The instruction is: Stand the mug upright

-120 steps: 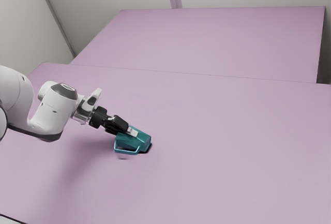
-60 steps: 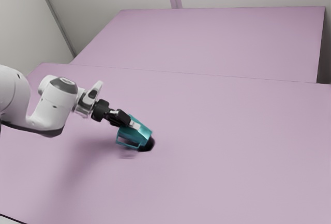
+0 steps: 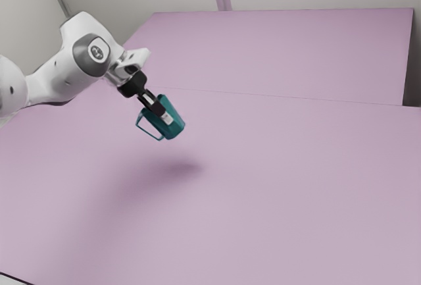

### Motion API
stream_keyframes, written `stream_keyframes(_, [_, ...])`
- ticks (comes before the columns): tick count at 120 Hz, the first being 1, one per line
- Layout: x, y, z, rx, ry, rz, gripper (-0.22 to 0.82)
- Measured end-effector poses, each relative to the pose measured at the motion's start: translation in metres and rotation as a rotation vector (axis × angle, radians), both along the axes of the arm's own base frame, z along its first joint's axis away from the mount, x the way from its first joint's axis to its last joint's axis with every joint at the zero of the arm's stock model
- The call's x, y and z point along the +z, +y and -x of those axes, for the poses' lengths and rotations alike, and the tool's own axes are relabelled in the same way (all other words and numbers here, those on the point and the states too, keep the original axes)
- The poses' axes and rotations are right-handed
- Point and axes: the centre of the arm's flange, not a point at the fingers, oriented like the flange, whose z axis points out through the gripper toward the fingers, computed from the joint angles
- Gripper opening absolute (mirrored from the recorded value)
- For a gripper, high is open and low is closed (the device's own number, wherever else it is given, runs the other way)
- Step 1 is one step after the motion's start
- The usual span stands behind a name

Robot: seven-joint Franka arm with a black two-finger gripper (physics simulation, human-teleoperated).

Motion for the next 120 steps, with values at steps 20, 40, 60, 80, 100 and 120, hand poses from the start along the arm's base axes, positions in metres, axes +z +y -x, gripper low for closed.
stream_keyframes(20, [-0.007, -0.008, -0.006, -0.031, 0.010, -0.259, -0.17])
stream_keyframes(40, [-0.028, 0.006, -0.009, 0.023, 0.048, -0.393, -0.17])
stream_keyframes(60, [-0.060, 0.020, 0.003, 0.103, 0.095, -0.426, -0.17])
stream_keyframes(80, [-0.078, 0.022, 0.005, 0.167, 0.102, -0.435, -0.17])
stream_keyframes(100, [-0.083, 0.020, 0.003, 0.218, 0.086, -0.432, -0.17])
stream_keyframes(120, [-0.091, 0.015, 0.004, 0.255, 0.084, -0.426, -0.17])
